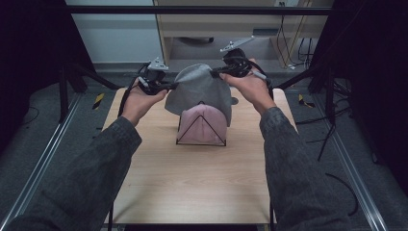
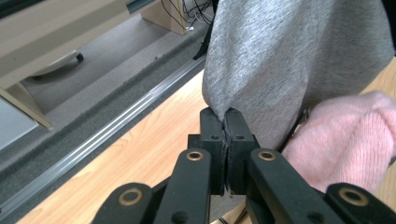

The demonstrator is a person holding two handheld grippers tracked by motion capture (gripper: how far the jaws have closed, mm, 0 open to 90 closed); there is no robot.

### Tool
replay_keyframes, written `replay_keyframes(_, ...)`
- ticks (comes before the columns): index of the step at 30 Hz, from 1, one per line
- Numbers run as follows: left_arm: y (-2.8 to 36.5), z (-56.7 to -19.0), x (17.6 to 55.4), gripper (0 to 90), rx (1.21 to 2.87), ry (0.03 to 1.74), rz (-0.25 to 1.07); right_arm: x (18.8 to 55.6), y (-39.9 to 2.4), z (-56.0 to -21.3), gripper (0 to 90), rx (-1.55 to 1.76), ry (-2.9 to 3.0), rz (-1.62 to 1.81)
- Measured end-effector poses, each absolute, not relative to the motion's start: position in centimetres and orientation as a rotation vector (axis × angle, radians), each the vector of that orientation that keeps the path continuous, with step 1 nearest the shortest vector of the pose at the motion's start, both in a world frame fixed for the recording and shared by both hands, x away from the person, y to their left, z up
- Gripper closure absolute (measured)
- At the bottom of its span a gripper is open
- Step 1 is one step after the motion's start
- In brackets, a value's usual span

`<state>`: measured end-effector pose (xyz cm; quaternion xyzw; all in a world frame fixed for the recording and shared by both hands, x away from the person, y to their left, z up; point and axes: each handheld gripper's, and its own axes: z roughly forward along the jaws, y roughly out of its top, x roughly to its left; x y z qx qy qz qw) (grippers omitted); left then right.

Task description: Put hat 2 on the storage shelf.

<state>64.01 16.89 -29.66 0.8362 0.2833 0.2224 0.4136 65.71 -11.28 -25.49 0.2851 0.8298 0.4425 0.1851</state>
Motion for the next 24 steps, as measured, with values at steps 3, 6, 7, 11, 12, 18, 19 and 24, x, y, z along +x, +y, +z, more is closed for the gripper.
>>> replay_keyframes(3,16.9,-30.5,63.9,88.6,2.112,0.721,0.548,65.7,-11.2,-26.2,86.1,0.816,2.350,1.236)
replay_keyframes(6,16.9,-31.1,63.8,88.6,2.124,0.724,0.539,65.5,-11.1,-26.9,86.1,0.821,2.360,1.228)
replay_keyframes(7,16.9,-31.3,63.7,88.6,2.126,0.727,0.539,65.5,-11.1,-27.0,86.1,0.825,2.365,1.227)
replay_keyframes(11,17.0,-32.0,63.5,88.6,2.134,0.738,0.528,65.4,-10.8,-27.9,86.1,0.837,2.383,1.213)
replay_keyframes(12,17.1,-32.2,63.5,88.6,2.136,0.740,0.525,65.4,-10.8,-28.0,86.1,0.836,2.383,1.219)
replay_keyframes(18,17.4,-33.2,63.4,88.6,2.146,0.756,0.497,65.3,-10.4,-28.9,86.0,0.840,2.402,1.204)
replay_keyframes(19,17.5,-33.3,63.4,88.6,2.150,0.753,0.498,65.3,-10.4,-28.9,86.0,0.842,2.406,1.205)
replay_keyframes(24,17.6,-34.0,63.3,88.6,2.152,0.764,0.491,65.4,-10.1,-29.7,86.0,0.856,2.419,1.196)
